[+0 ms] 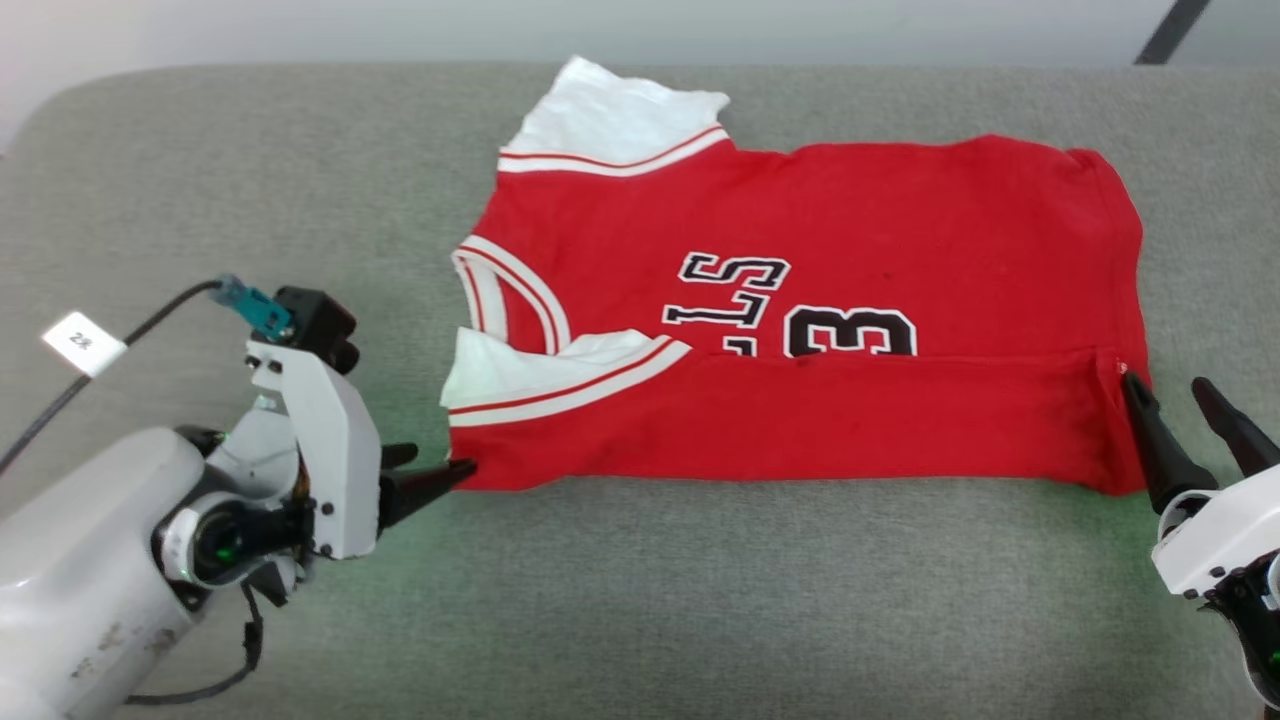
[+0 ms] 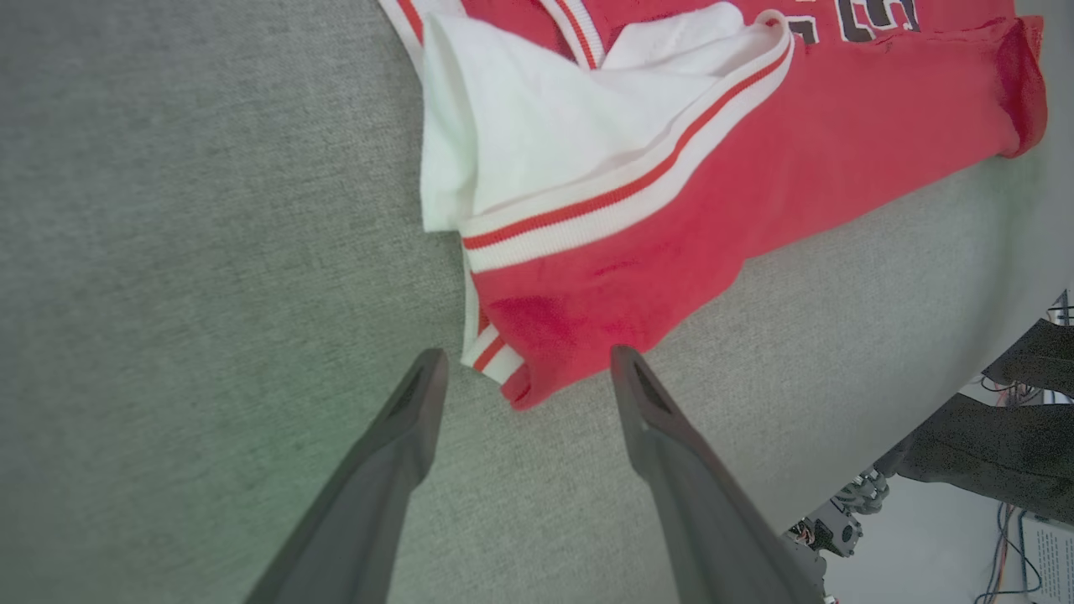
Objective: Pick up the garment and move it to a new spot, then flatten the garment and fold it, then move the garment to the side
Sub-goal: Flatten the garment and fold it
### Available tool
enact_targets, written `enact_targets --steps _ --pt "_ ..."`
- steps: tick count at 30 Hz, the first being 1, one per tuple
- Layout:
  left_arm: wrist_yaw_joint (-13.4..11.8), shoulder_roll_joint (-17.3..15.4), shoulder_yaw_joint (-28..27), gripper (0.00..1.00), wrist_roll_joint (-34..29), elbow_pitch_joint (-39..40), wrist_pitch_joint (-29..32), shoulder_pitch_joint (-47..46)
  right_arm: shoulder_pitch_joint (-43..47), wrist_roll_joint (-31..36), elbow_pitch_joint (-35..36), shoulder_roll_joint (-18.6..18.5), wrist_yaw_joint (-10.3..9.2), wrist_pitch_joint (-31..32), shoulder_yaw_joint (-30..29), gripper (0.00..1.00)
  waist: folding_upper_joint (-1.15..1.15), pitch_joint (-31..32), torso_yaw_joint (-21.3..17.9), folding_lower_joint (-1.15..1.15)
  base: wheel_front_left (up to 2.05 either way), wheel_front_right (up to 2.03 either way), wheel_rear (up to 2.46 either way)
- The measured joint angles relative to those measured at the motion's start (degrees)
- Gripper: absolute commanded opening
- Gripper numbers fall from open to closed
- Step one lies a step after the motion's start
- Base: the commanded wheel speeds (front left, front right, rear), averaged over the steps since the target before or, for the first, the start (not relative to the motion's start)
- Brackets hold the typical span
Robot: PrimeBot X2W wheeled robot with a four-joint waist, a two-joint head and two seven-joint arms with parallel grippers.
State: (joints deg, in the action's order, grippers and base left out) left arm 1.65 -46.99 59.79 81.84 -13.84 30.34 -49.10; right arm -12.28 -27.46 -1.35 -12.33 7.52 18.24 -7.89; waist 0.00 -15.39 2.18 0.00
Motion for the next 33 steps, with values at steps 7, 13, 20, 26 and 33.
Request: enact_targets --steps 7,13,20,26,33 --pt "-0.5 1.4 0.0 1.0 1.5 -3.5 -0.3 1.5 -0.5 0.3 1.1 0.4 0.0 0.4 0.3 1.0 0.0 -1.9 -2.2 0.0 0.0 0.0 0.0" --pt "1.5 2.3 -0.8 0.96 2.7 -7.0 -1.1 1.7 -0.7 0.3 1.8 0.4 0.0 0.5 -0.1 1.0 0.0 -3.4 -3.6 0.0 0.0 0.0 0.0" --pt "3.7 3.9 -1.6 0.0 4.0 -9.8 -2.0 1.6 -1.4 1.3 2.2 -1.3 0.0 4.2 1.1 1.0 0.0 -3.7 -3.5 0.0 0.0 0.0 0.0" --pt "4.7 5.2 -1.5 0.0 3.6 -11.0 -2.6 1.3 -3.0 2.5 1.9 -6.3 0.0 16.1 5.3 1.0 0.0 -3.5 -2.6 0.0 0.0 0.0 0.0" --pt "5.4 6.4 -1.3 0.0 3.0 -11.2 -3.2 0.7 -6.4 4.4 0.0 -8.3 0.0 29.9 6.4 1.0 0.0 -3.6 -1.3 0.0 0.0 0.0 0.0"
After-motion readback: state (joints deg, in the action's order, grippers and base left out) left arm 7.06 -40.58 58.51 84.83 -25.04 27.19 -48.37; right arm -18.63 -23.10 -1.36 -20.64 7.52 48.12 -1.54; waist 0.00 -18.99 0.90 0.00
